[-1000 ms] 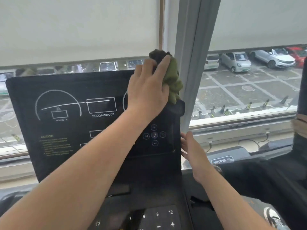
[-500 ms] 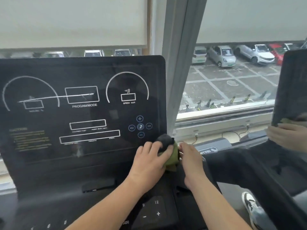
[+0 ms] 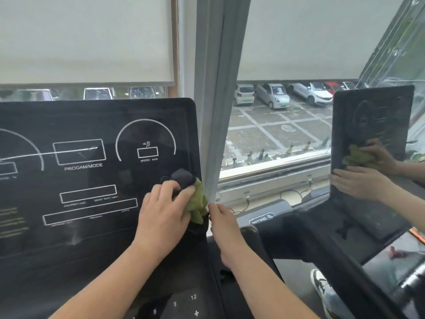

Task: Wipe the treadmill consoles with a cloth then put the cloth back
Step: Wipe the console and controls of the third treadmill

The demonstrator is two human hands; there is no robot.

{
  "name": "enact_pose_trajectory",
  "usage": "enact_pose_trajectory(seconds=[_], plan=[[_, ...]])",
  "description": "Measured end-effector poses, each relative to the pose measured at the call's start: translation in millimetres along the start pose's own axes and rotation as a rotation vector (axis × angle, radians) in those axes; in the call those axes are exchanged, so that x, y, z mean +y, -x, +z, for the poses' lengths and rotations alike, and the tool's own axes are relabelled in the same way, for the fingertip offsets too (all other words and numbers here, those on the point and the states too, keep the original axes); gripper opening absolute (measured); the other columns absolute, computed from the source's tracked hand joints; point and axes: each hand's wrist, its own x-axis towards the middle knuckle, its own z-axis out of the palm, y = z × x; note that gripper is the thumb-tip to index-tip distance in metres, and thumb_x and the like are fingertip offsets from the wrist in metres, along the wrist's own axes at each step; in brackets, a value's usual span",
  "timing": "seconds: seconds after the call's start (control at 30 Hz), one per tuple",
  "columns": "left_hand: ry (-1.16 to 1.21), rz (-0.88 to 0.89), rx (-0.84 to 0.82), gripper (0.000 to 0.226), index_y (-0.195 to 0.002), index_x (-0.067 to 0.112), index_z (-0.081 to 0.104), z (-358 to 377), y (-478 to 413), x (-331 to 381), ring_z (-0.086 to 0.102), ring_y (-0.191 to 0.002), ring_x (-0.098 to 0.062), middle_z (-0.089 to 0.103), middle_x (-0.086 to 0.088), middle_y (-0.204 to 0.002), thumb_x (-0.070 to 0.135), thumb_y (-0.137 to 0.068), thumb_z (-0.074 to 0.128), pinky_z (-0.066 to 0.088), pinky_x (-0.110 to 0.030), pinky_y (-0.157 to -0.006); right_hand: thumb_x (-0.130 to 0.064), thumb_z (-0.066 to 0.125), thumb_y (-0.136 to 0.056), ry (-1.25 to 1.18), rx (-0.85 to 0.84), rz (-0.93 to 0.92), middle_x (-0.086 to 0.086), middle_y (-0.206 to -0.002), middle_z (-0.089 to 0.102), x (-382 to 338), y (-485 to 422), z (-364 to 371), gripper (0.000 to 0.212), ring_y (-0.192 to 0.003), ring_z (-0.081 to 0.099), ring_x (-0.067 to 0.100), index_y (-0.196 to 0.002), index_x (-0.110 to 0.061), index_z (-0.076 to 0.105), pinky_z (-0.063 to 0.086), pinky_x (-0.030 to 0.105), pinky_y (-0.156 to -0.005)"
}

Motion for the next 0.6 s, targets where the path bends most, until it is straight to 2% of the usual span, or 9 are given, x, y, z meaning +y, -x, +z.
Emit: enact_pose_trajectory(seconds=[0.1,0.2,0.27,0.37,0.47,0.53,0.6], plan=[[0.008,0.151,-0.15,0.061,-0.12,0.024,0.065,14,42,5,0.054,-0.085,-0.03,0.057,-0.005,-0.105,0.021,-0.062,0.086,0.049,-0.043,-0.065,-0.035,0.038,-0.107,0.008,-0.024,0.023,0.005,-0.099,0.065,6,-1,3,0.034,-0.088,0.058,0.015,-0.11,-0.012,0.063,0.05,0.031,-0.078],[-0.009,0.256,-0.26,0.053,-0.116,0.028,0.062,16,48,0,0.057,-0.087,-0.028,0.059,-0.002,-0.106,0.019,-0.065,0.076,0.051,-0.041,-0.065,-0.038,0.037,-0.107,0.056,0.001,-0.004,0.004,-0.104,0.07,17,-4,7,0.035,-0.097,0.065,0.017,-0.104,-0.02,0.067,0.055,0.036,-0.087],[-0.007,0.188,-0.289,0.048,-0.117,0.029,0.061,9,41,-2,0.056,-0.088,-0.028,0.057,-0.002,-0.107,0.021,-0.07,0.069,0.053,-0.042,-0.066,-0.044,0.038,-0.106,0.042,0.028,-0.035,0.005,-0.104,0.072,22,-5,12,0.038,-0.099,0.067,0.019,-0.103,-0.022,0.069,0.055,0.038,-0.087],[0.05,-0.033,-0.268,0.047,-0.118,0.031,0.061,-2,45,-10,0.055,-0.089,-0.027,0.055,-0.001,-0.107,0.023,-0.073,0.07,0.054,-0.041,-0.069,-0.052,0.039,-0.104,0.045,0.066,-0.071,0.003,-0.104,0.072,25,-3,25,0.041,-0.102,0.067,0.02,-0.103,-0.023,0.069,0.055,0.044,-0.092],[0.052,-0.134,-0.231,0.044,-0.119,0.033,0.06,-15,65,-25,0.055,-0.091,-0.026,0.056,0.002,-0.11,0.027,-0.077,0.069,0.053,-0.041,-0.073,-0.052,0.04,-0.104,0.067,0.089,-0.116,-0.004,-0.11,0.069,33,-1,34,0.037,-0.107,0.063,0.018,-0.113,-0.025,0.065,0.051,0.044,-0.098],[0.024,-0.179,-0.19,0.04,-0.118,0.032,0.061,-22,79,-37,0.056,-0.09,-0.025,0.058,0.004,-0.111,0.028,-0.078,0.064,0.053,-0.041,-0.072,-0.046,0.041,-0.107,0.065,0.08,-0.137,-0.012,-0.111,0.064,38,3,38,0.029,-0.108,0.059,0.014,-0.12,-0.027,0.058,0.046,0.037,-0.095],[0.017,-0.243,-0.137,0.038,-0.114,0.03,0.064,-29,90,-46,0.059,-0.087,-0.024,0.061,0.005,-0.11,0.027,-0.077,0.056,0.054,-0.04,-0.07,-0.036,0.043,-0.109,0.046,0.09,-0.174,-0.017,-0.108,0.06,41,7,40,0.017,-0.103,0.057,0.008,-0.117,-0.031,0.056,0.042,0.027,-0.085]])
